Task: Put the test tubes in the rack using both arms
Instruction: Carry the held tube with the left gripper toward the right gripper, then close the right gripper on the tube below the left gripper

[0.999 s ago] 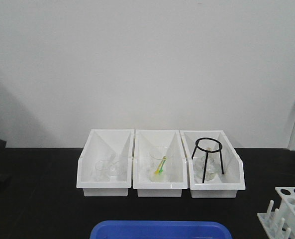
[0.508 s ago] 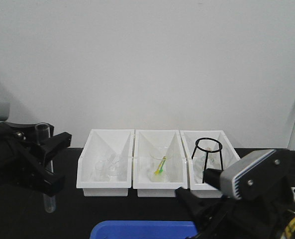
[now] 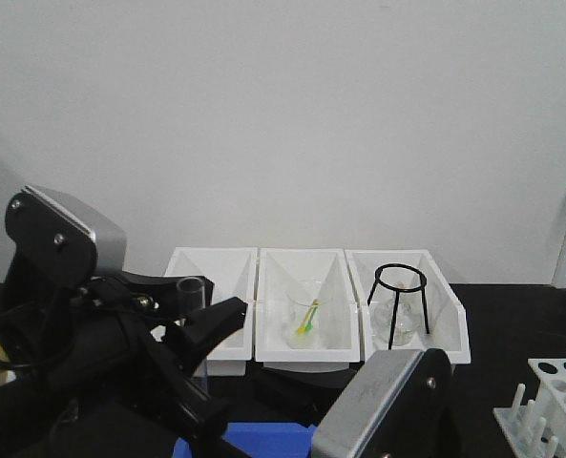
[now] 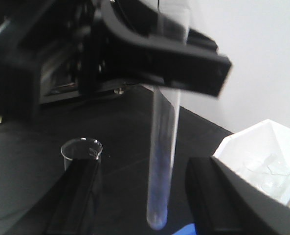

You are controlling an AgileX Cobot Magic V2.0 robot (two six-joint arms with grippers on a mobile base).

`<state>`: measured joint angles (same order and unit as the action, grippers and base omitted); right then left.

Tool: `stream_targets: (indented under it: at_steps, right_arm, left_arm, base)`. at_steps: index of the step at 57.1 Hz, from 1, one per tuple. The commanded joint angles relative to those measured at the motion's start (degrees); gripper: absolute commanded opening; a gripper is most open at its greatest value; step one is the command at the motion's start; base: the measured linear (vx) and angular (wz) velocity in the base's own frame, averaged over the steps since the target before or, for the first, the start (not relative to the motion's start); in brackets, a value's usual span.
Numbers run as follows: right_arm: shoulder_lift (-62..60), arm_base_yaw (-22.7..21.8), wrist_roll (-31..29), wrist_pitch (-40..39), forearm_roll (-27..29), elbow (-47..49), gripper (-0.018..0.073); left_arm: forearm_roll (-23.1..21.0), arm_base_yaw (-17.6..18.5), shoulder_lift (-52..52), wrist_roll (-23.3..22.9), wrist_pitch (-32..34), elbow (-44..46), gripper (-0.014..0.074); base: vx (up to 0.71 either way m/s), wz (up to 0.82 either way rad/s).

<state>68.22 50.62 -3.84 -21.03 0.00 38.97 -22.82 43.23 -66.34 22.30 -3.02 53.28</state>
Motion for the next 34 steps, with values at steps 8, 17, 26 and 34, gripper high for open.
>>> stream_targets:
  at_steps: [8, 17, 26, 34]
  right_arm:
    - [-1.05, 0.03, 0.24, -5.72, -0.51, 2.0, 0.0439]
    - [-1.05, 0.03, 0.3, -5.65, -0.51, 2.0, 0.0439]
    - [-1.05, 0.03, 0.34, -5.7, -0.31, 2.0, 0.0439]
    - [-1.05, 0.03, 0.34, -5.7, 0.41, 2.0, 0.0436]
  left_arm:
    - [-0.74, 4.06, 0.45, -0.35, 5.55, 2.15, -0.002]
    - [-0.74, 6.26, 0.45, -0.47, 5.35, 2.15, -0.002]
    - [-0.74, 8.03, 0.45, -0.47, 5.21, 2.15, -0.002]
    - [-0.74, 8.19, 0.45, -0.47, 4.95, 2.09, -0.002]
  base:
    - [0.0, 0.0]
    - [0.0, 0.0]
    - [0.0, 0.0]
    - [0.0, 0.0]
